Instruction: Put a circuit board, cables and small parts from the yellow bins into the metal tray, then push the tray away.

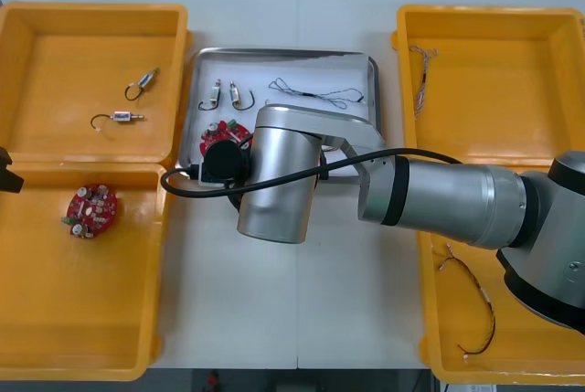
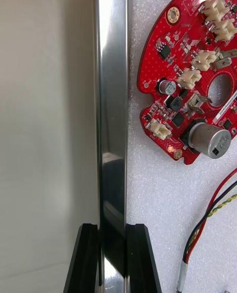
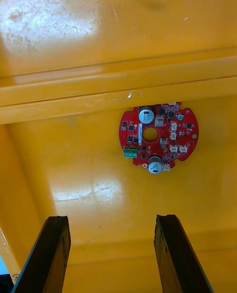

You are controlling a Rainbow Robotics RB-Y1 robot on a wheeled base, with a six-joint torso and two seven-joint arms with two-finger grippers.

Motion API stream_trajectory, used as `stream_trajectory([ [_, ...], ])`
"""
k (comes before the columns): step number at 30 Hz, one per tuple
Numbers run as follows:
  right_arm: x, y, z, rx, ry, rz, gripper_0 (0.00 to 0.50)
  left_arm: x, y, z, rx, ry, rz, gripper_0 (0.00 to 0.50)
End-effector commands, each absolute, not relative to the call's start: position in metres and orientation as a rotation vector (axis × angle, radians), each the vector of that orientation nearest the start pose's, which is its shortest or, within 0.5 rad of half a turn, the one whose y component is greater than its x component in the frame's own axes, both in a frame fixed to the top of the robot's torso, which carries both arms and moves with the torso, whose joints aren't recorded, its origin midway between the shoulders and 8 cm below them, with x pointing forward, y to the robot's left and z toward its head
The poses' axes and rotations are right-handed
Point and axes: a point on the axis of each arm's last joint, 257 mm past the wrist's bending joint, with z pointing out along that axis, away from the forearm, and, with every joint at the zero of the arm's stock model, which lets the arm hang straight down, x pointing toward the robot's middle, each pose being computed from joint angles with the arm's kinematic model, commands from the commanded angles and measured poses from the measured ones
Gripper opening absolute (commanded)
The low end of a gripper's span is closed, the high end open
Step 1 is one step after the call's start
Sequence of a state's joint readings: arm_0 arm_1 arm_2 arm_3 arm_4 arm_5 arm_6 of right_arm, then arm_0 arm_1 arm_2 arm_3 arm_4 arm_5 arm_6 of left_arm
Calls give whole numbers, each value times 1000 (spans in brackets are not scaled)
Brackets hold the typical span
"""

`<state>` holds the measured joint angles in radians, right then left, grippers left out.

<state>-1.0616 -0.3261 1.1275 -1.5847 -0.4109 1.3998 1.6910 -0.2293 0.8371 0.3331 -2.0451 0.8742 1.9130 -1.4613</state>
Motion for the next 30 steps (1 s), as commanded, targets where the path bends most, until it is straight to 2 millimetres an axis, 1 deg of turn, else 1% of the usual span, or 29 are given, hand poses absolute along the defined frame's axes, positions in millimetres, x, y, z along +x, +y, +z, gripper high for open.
stream_trajectory([
  [1, 513, 44, -215, -1782, 1660, -643, 0, 383, 415, -140, 41, 2681, 93, 500],
  [6, 530, 42, -211, -1772, 1630, -660, 0, 383, 415, -140, 41, 2681, 93, 500],
  [8, 541, 42, -206, -1765, 1608, -677, 0, 383, 415, -140, 41, 2681, 93, 500],
  [18, 580, 31, -193, -1729, 1579, -729, 0, 383, 415, -140, 41, 2681, 93, 500],
  [26, 604, 21, -184, -1696, 1562, -764, 0, 383, 415, -140, 41, 2681, 93, 500],
  [30, 613, 17, -185, -1677, 1575, -760, 0, 383, 415, -140, 41, 2681, 93, 500],
])
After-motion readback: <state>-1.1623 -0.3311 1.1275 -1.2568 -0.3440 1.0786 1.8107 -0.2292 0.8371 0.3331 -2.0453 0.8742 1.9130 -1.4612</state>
